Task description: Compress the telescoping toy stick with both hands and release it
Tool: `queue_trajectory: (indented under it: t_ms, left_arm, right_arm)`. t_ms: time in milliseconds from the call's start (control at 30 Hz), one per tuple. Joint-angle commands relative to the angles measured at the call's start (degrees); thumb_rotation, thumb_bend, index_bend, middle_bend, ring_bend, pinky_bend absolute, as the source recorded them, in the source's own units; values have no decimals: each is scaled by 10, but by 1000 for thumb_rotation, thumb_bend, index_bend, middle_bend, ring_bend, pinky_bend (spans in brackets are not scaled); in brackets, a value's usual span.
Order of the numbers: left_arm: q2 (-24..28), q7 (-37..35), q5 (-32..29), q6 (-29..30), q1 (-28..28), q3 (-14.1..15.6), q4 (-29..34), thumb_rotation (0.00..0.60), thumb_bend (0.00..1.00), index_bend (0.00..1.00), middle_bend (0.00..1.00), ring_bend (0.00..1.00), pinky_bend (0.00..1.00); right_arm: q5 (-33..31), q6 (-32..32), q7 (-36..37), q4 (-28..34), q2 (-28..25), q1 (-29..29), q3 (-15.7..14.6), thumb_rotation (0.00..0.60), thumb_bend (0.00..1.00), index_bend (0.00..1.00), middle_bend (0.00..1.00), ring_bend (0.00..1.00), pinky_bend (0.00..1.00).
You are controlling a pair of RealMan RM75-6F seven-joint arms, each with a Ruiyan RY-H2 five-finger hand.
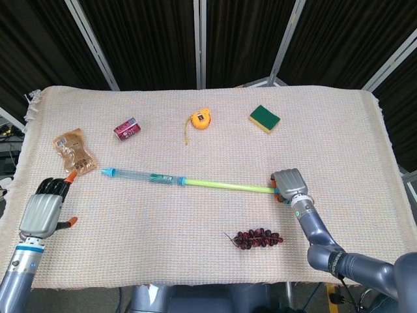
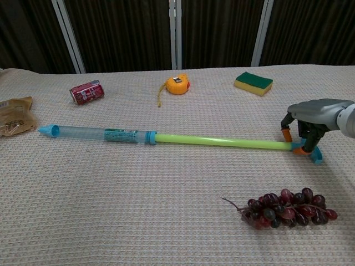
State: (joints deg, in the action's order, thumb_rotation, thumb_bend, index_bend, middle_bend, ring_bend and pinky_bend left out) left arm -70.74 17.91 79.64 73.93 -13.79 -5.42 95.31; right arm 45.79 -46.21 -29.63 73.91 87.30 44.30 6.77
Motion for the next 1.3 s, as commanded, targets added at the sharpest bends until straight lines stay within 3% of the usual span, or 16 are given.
queue_trajectory:
  t_ms: [33,67,133,433,500,800,1033,1300]
  left_arm:
    - [-23,-53,38,-63,-69,-25,-77,600,0,125,753,730,852]
    - [-29,-60,42,-70,-79,-28,-91,600,0,187,810,782,930]
    - [-41,-74,46,-89,-99,-32,-114,600,0,258,875,839,995]
    - [-150,-99,-33,-255,-216,-60,-243,600,0,337,927,884,1000]
    - [-166,-97,-45,-269,-227,-63,-262,600,5,340,927,884,1000]
    - [-215,-93,-81,-301,-262,-65,-341,600,88,351,927,884,1000]
    - [-221,-104,-88,-311,-274,-61,-356,600,227,393,927,884,1000]
    - [-228,-93,-120,-334,-288,-62,-372,600,269,425,927,884,1000]
  right_arm:
    - [-9,-2,-4,7,-4,3,2,600,381,648,1000,1000,1000]
    - [-11,-2,-6,8,-5,3,2,600,381,649,1000,1000,1000]
    - [-14,-4,-8,11,-6,4,2,600,383,651,1000,1000,1000]
    - [-33,-9,-22,16,-14,10,-2,600,393,657,1000,1000,1000]
    - [-35,-8,-23,15,-15,11,-2,600,393,657,1000,1000,1000]
    - [-43,-10,-22,21,-25,12,-3,600,393,658,1000,1000,1000]
    - [-47,-16,-24,30,-32,13,-5,600,398,658,1000,1000,1000]
    - [-49,-22,-29,41,-40,16,-6,600,399,659,1000,1000,1000]
